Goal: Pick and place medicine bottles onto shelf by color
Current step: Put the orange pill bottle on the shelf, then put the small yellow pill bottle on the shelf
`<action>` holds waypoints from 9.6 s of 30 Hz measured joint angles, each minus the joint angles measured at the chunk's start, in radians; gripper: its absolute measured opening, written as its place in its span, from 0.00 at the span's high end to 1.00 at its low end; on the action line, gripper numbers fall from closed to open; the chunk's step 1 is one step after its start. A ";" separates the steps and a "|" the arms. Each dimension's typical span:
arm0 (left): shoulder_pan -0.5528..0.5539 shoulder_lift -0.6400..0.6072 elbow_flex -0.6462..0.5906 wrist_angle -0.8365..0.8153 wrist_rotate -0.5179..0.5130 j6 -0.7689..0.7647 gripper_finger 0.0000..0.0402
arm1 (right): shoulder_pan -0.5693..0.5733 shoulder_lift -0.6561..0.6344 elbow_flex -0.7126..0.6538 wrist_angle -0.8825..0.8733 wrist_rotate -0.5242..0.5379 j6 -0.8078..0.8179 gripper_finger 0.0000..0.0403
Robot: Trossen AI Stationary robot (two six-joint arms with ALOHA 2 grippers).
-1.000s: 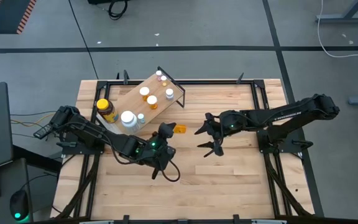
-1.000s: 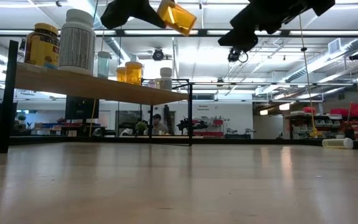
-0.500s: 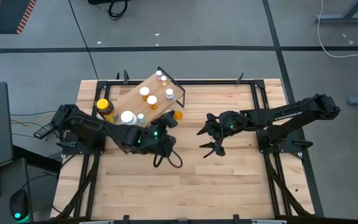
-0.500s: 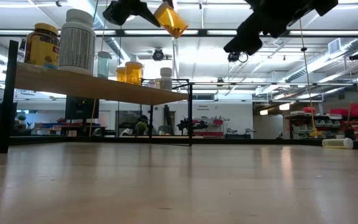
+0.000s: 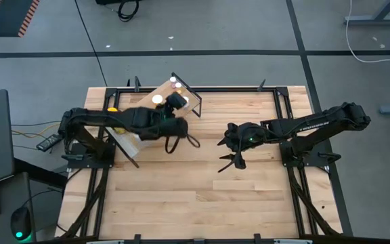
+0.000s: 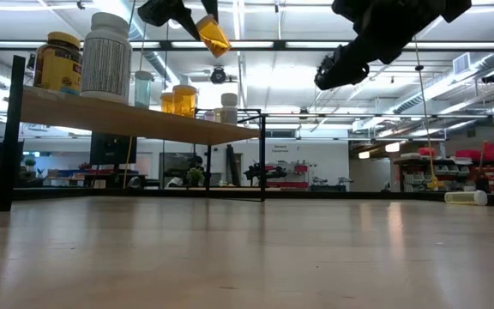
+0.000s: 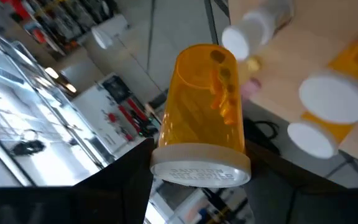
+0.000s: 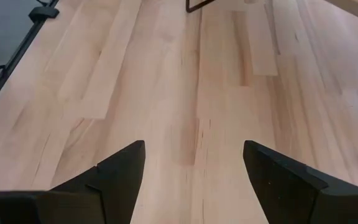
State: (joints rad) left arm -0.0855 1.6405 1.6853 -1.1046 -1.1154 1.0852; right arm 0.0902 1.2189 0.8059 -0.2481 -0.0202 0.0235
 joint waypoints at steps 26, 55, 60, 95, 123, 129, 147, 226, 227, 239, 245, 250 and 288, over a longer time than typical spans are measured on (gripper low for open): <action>0.252 0.007 0.032 -0.029 0.067 0.170 0.47 | -0.065 0.000 -0.143 0.169 0.005 0.040 0.30; 0.395 0.027 0.031 -0.020 0.259 0.610 0.47 | 0.069 0.000 -0.143 0.183 0.213 0.298 0.30; 0.410 0.042 0.031 -0.032 0.333 0.619 0.46 | 0.089 0.000 -0.143 0.206 0.214 0.318 0.30; 0.526 0.141 0.031 -0.019 0.526 0.614 0.45 | 0.097 0.000 -0.143 0.208 0.266 0.227 0.30; 0.527 0.164 0.033 -0.049 0.525 0.663 0.45 | 0.097 0.006 -0.142 0.200 0.266 0.216 0.30; 0.527 0.195 0.033 -0.030 0.503 0.682 0.45 | 0.097 0.026 -0.142 0.195 0.266 0.217 0.30; 0.525 0.204 0.032 -0.024 0.497 0.578 0.39 | 0.097 0.047 -0.142 0.190 0.266 0.220 0.30; 0.321 -0.005 0.032 0.278 0.077 0.233 0.28 | 0.097 0.047 -0.143 0.139 0.407 0.272 0.30; 0.299 -0.008 0.032 0.324 0.063 0.219 0.28 | 0.097 0.046 -0.143 0.129 0.429 0.284 0.30; 0.105 -0.041 0.033 0.485 0.403 -0.288 0.28 | 0.064 0.046 -0.143 -0.324 0.716 0.722 0.32; 0.101 -0.055 0.033 0.499 0.827 -0.570 0.28 | 0.025 0.046 -0.143 -0.520 0.753 0.923 0.32; 0.136 -0.035 0.030 0.535 1.093 -0.686 0.28 | -0.042 0.046 -0.143 -0.635 0.829 0.968 0.32; 0.145 -0.021 -0.418 1.214 1.452 -0.899 0.28 | -0.285 0.057 -0.444 -0.602 0.760 1.129 0.41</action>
State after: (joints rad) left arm 0.0599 1.6196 1.2671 0.1090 0.3370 0.1864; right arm -0.1944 1.2758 0.3614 -0.8501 0.7398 1.1526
